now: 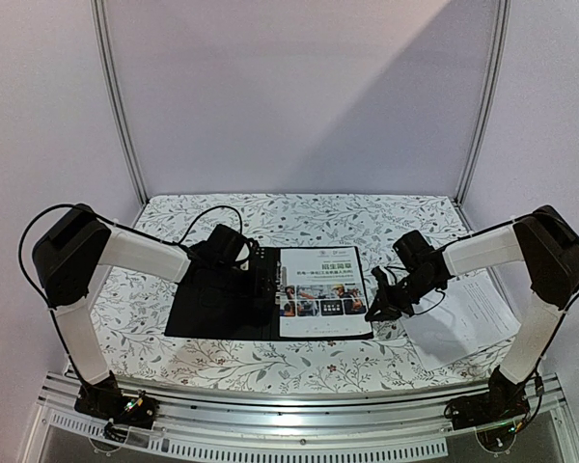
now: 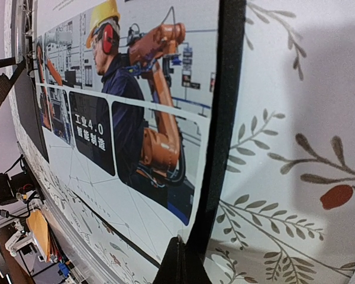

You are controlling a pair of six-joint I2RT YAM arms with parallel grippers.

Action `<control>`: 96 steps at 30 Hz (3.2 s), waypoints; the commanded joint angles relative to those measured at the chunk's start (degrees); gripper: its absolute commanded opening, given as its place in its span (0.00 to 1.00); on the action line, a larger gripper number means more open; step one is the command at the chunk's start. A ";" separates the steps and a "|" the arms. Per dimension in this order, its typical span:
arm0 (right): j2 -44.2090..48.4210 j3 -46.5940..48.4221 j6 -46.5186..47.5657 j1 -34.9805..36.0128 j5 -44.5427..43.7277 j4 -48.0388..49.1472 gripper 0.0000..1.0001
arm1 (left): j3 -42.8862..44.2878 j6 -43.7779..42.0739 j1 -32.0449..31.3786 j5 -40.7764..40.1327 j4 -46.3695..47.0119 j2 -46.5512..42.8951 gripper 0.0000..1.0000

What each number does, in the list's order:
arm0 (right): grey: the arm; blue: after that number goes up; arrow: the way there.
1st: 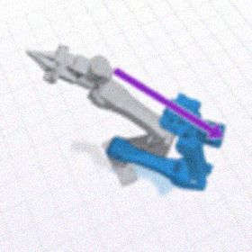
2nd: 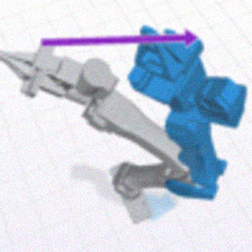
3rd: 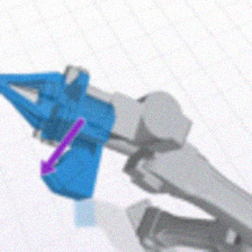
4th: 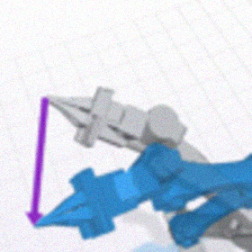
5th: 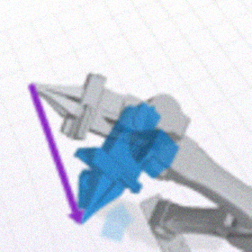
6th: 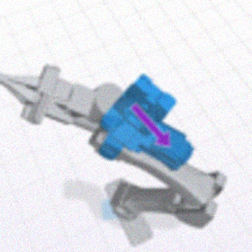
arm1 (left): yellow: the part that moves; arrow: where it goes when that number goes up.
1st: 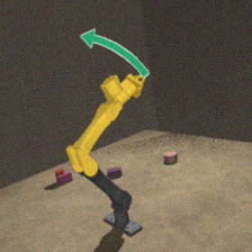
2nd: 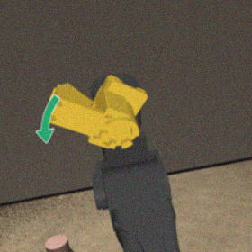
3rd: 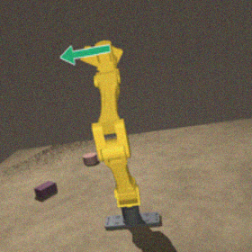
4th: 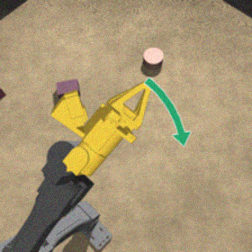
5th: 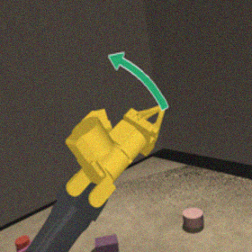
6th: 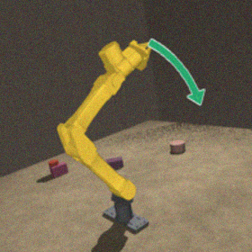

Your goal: Put the files into the folder

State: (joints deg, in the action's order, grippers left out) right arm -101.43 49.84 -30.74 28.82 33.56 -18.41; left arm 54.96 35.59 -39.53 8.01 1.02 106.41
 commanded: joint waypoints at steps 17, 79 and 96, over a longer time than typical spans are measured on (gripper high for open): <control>2.02 1.10 0.30 0.48 -1.83 -5.18 0.24 | -0.57 -1.44 0.50 -1.92 -6.78 1.26 0.73; 61.66 -31.45 -39.09 -7.61 -46.49 -20.02 0.81 | 47.37 -19.51 -22.61 -7.83 -15.86 18.53 0.75; 46.10 -20.58 -16.79 -20.62 -46.58 -0.56 0.79 | 46.97 -19.99 -23.31 -10.25 -17.70 18.48 0.75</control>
State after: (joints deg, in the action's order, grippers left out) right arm -53.15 28.03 -51.53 12.29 -17.74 -22.81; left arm 102.41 16.34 -62.48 -0.78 -15.00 127.90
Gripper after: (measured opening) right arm 0.786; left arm 0.753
